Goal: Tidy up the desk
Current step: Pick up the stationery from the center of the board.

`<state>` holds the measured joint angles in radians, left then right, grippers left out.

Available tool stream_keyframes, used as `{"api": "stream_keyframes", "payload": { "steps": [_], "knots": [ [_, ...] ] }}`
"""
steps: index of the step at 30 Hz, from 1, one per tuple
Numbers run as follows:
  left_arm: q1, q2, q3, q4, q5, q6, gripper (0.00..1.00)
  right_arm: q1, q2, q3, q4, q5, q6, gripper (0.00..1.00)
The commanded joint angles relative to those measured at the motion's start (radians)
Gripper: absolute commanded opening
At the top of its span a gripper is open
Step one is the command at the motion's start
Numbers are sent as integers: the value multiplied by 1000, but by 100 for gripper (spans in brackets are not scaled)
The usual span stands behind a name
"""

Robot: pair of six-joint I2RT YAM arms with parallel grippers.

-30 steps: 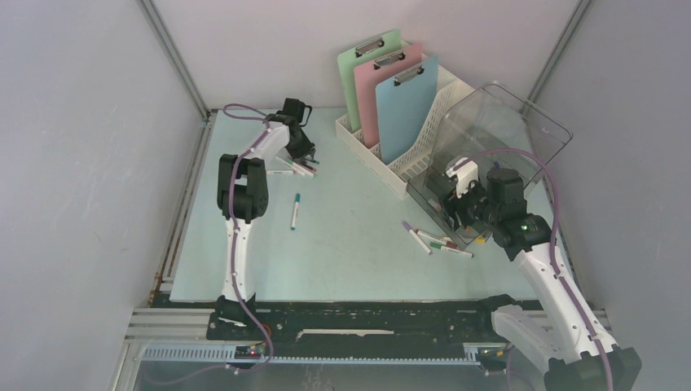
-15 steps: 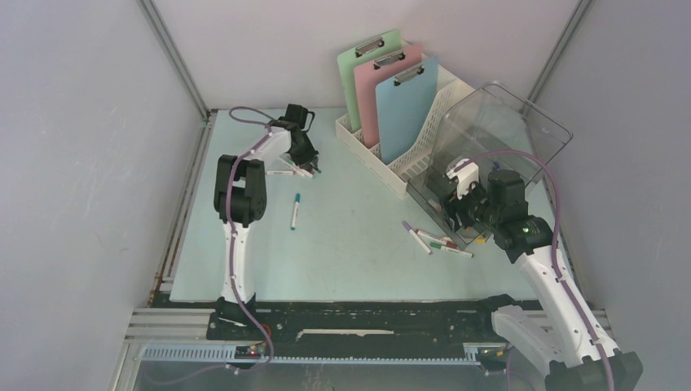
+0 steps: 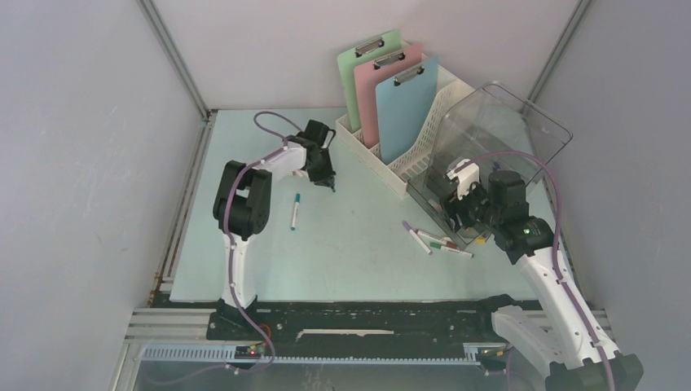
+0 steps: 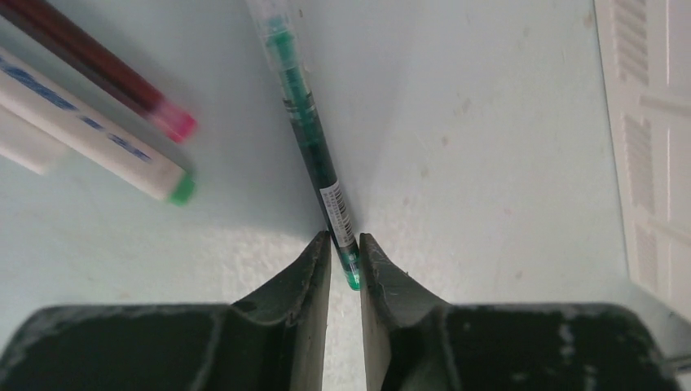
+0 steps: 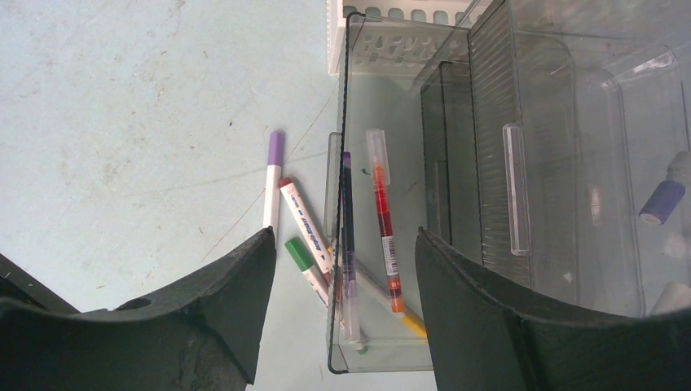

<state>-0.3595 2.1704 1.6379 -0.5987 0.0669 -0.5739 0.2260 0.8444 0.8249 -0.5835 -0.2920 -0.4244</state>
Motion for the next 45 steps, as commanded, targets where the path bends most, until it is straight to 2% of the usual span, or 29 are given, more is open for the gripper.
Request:
{"api": "stream_keyframes", "payload": {
  "steps": [1,11,15,22,27,34,45],
  "knots": [
    [-59,-36,-117,-13,26,78,24,10,-15,11,6,5,-14,71],
    [-148,-144,-338,69,50,159,22,10,-16,11,5,1,-16,71],
    [-190,-185,-416,98,11,156,18,12,-14,10,5,-2,-15,71],
    [-272,-274,-506,108,-158,135,1,16,-5,12,3,-10,-14,71],
    [-326,-362,-574,138,-268,126,0,22,1,9,2,-22,-13,72],
    [-388,-528,-714,302,-329,138,0,39,13,16,-13,-96,6,72],
    [-505,-819,-942,637,-376,163,0,48,41,54,-70,-320,56,73]
  ]
}}
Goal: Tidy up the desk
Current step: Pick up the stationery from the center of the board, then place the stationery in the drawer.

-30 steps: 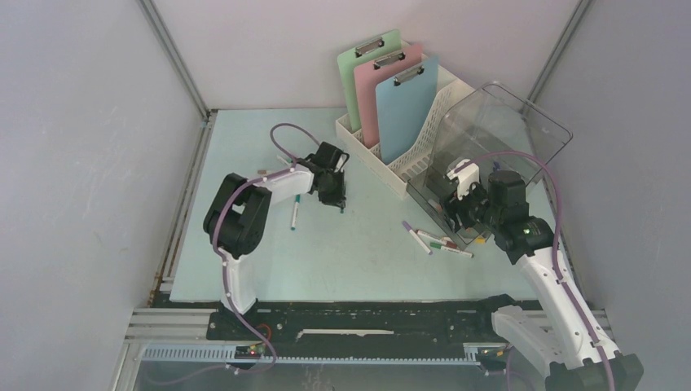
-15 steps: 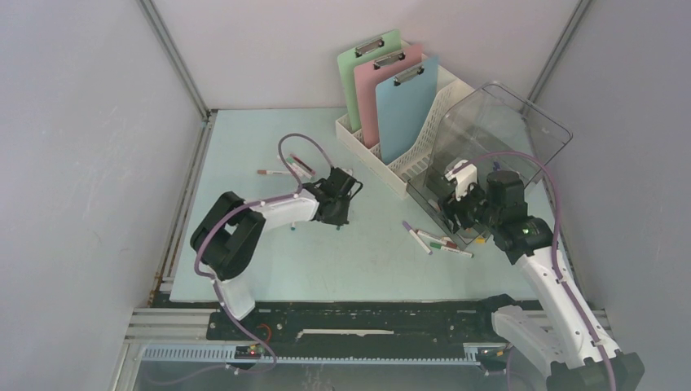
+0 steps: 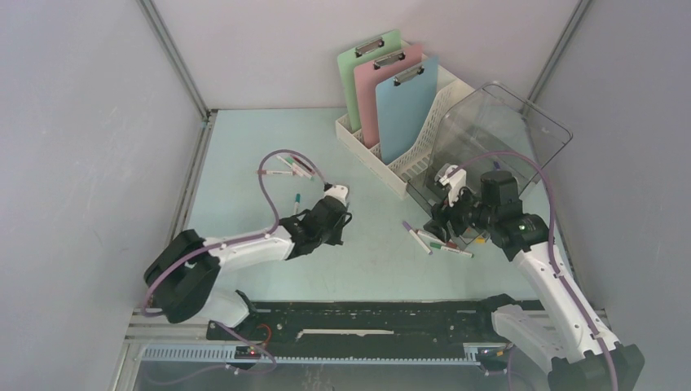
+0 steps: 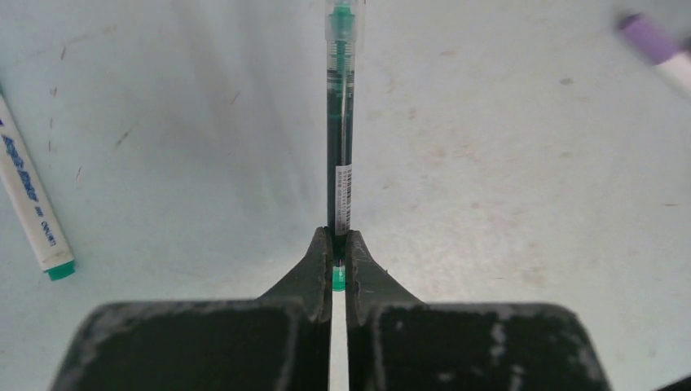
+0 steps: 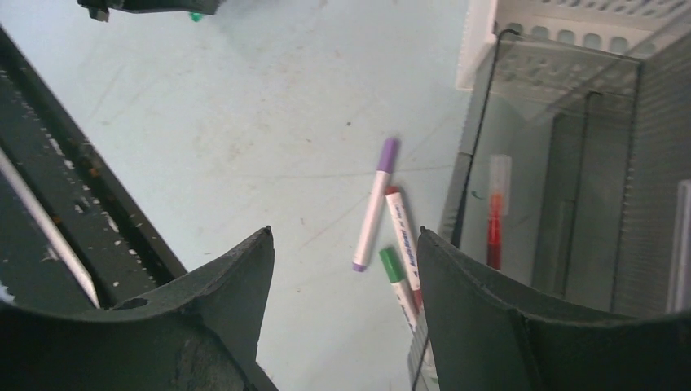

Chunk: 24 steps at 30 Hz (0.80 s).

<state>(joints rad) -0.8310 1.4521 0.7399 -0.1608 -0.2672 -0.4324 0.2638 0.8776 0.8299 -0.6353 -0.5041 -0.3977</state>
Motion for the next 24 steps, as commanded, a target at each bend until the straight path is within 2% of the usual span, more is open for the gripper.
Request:
{"api": "stream_keyframes", "payload": {
  "steps": [1,8,14,24],
  "knots": [
    [-41,-121,-65,234,-38,18,0,11,10,50,-19,-114,30,73],
    [-95,-221,-180,486,17,-21,0,14,12,72,-53,-181,33,74],
    [-155,-247,-206,630,28,-35,0,12,17,86,-74,-281,40,74],
    [-278,-208,-180,798,-11,-37,0,14,16,91,-69,-291,60,74]
  ]
}}
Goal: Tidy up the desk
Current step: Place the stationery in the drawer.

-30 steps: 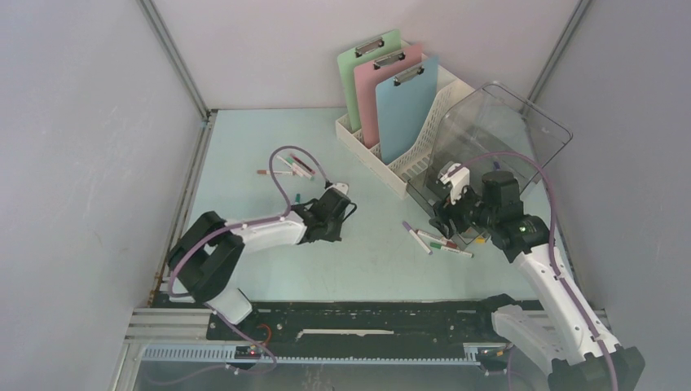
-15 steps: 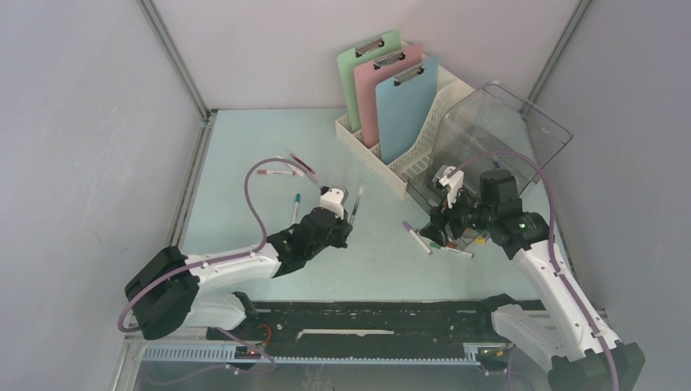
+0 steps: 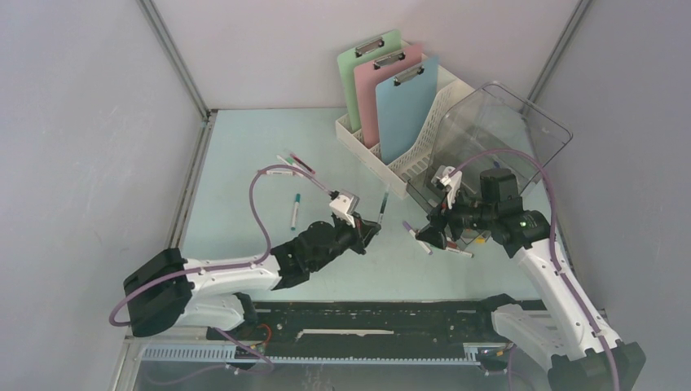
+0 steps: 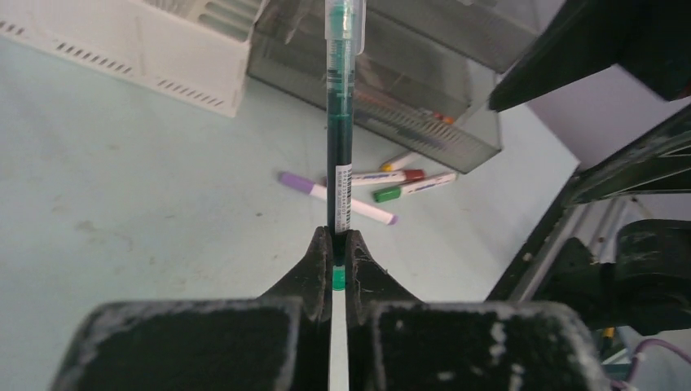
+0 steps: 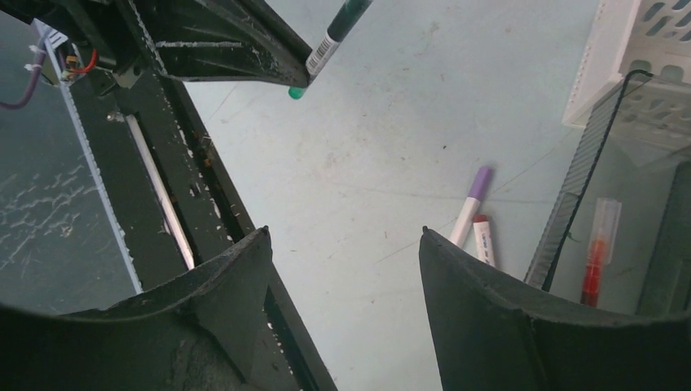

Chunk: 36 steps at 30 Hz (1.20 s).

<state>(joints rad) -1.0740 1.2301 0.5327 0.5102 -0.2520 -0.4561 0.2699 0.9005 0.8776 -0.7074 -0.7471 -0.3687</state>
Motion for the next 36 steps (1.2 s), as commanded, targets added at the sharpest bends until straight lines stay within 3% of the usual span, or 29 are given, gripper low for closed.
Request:
{"api": "stream_keyframes", "payload": {
  "steps": [1,9,25,29,36],
  "knots": [
    [-46,27,34,139,-30,-12,0,8,-6,45,5,-59,43,74],
    [-125,119,81,238,-78,-19,0,6,1,48,67,-159,197,74],
    [-208,208,114,388,-174,-59,0,3,6,41,112,-109,271,69],
    [-214,215,119,398,-175,-58,0,-5,8,41,115,-105,280,59],
    [-224,224,135,404,-163,-54,0,-9,8,35,126,-106,291,52]
  ]
}}
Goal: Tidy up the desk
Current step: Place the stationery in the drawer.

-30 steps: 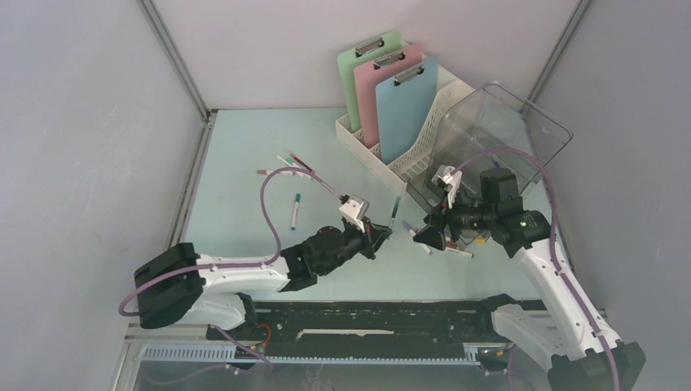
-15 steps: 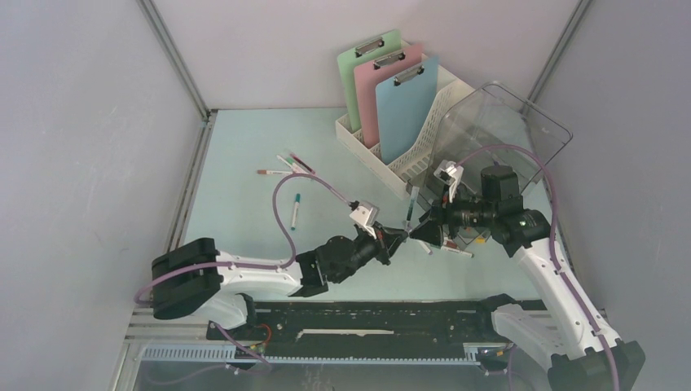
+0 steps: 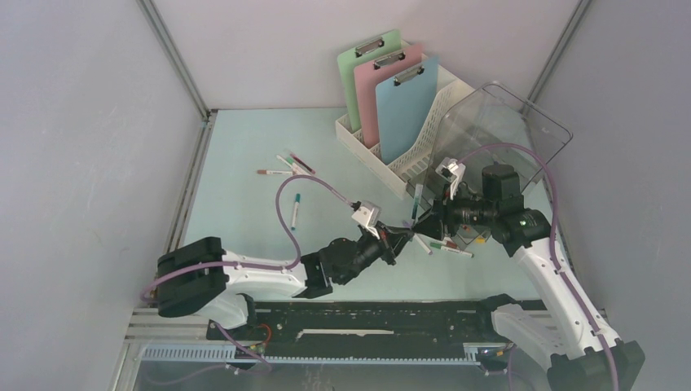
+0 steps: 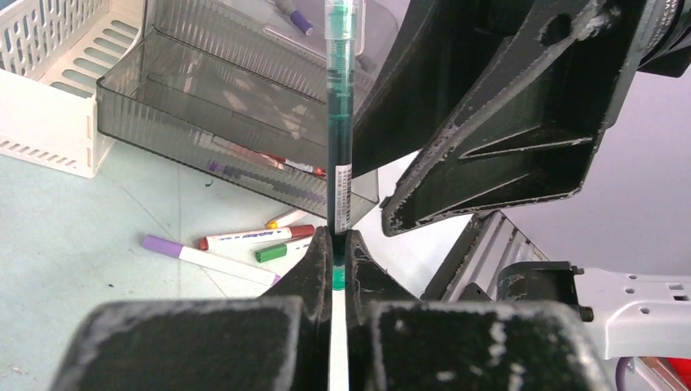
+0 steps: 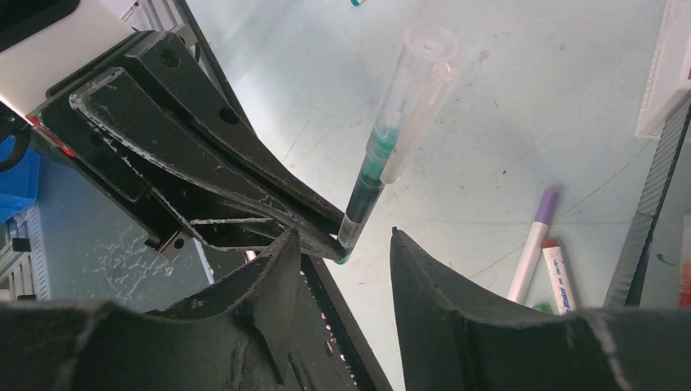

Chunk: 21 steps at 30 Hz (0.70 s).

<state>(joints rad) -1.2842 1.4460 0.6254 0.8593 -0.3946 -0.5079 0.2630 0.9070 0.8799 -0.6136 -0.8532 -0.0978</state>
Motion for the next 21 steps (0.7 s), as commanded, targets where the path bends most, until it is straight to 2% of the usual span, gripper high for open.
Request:
{"api": "stream_keyframes", "payload": {
  "steps": [1,4,15,18,21],
  "knots": [
    [-15,10,45,55,-16,-1,0,-4,2,32,33,-1,22,51],
    [-19,20,55,58,-8,1,0,-4,4,30,35,-1,23,49],
    [-29,36,77,64,15,14,0,-2,15,28,37,-6,21,33],
    [-31,36,78,64,21,17,0,-2,14,27,37,-7,16,20],
    [-30,35,76,63,22,16,4,-2,16,27,35,-9,7,0]
  ]
}}
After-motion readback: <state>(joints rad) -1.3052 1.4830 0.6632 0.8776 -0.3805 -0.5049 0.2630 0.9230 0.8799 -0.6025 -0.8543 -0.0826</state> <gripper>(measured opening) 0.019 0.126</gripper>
